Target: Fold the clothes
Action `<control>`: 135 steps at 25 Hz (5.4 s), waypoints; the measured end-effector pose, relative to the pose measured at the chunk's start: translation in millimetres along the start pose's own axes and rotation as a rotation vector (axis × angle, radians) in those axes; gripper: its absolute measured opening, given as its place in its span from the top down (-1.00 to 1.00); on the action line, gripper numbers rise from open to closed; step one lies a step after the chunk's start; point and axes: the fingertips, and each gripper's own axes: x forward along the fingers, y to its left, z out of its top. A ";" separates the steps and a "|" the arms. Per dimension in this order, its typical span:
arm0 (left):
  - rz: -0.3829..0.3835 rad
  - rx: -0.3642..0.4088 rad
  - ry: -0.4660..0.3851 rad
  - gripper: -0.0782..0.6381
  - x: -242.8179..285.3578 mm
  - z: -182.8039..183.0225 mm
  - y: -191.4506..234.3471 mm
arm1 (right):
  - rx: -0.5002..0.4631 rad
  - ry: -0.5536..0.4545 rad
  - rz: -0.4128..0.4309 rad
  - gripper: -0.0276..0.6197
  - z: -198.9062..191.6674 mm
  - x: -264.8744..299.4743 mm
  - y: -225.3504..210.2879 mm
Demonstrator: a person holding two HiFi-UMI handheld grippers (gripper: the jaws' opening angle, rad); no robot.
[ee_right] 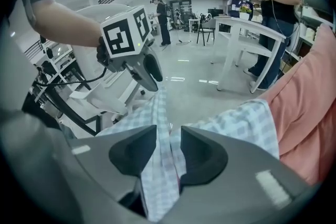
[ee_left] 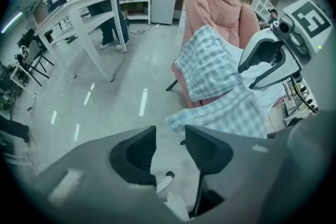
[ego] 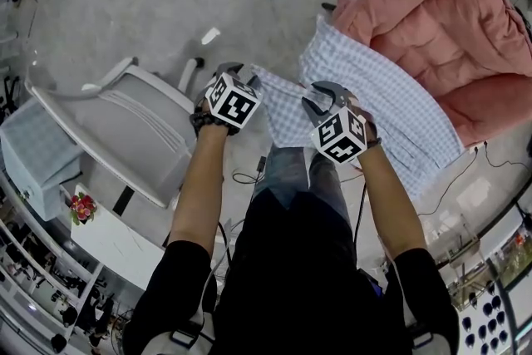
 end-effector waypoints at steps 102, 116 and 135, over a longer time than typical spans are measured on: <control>0.254 0.579 -0.172 0.75 -73.6 35.5 -58.8 | -0.145 0.070 -0.502 0.87 -197.6 -205.3 19.3; 0.205 0.419 -0.088 0.75 -29.2 -77.6 -81.2 | -0.107 0.083 -0.466 0.87 -234.6 -159.5 105.2; 0.104 0.341 -0.075 0.74 21.2 -116.9 -103.5 | -0.186 0.161 -0.423 0.87 -293.6 -90.2 116.6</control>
